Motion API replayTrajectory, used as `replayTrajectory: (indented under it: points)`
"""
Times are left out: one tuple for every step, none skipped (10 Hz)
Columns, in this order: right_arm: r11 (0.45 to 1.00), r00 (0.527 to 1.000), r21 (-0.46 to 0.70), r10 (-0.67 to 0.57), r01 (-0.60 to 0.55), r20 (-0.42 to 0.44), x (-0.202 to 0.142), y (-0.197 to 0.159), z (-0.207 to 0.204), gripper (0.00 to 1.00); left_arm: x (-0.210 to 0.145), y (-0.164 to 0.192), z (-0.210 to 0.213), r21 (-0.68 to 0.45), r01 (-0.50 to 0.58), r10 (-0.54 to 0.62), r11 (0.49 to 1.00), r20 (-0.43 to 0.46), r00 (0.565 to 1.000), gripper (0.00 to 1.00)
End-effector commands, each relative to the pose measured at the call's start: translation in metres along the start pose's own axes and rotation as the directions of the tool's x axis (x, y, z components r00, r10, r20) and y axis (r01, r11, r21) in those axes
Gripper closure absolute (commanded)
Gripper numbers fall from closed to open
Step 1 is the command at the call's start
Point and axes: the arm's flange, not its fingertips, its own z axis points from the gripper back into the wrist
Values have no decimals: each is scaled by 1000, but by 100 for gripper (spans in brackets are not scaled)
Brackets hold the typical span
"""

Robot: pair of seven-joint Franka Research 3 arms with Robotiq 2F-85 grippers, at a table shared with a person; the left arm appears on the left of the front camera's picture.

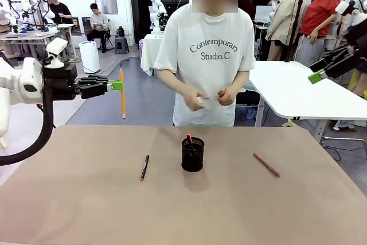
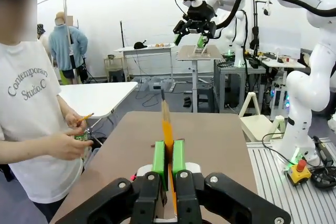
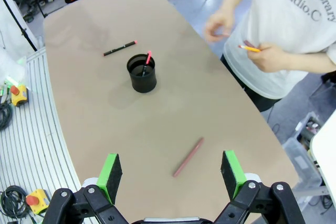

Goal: Place the pens into the pen holder.
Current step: Pick up a writing instrument from the table and place it into the Pen holder.

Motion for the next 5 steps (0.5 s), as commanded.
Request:
replayTrajectory:
  points:
    - [1000,1000,-1,1,-1,12,2,1,1,0,1,-4,-3,-2,73,-73,997,32,997,100]
    - [1000,1000,-1,1,-1,12,2,1,1,0,1,-5,-4,3,107,-107,994,35,994,100]
    - [1000,1000,-1,1,-1,12,2,1,1,0,0,0,-3,-8,129,-129,992,35,991,100]
    - [1000,1000,-1,1,-1,12,2,1,1,0,1,-1,-4,-2,120,-120,993,21,993,100]
    - [1000,1000,-1,1,-1,12,2,1,1,0,0,-1,-6,2,120,-120,993,22,993,100]
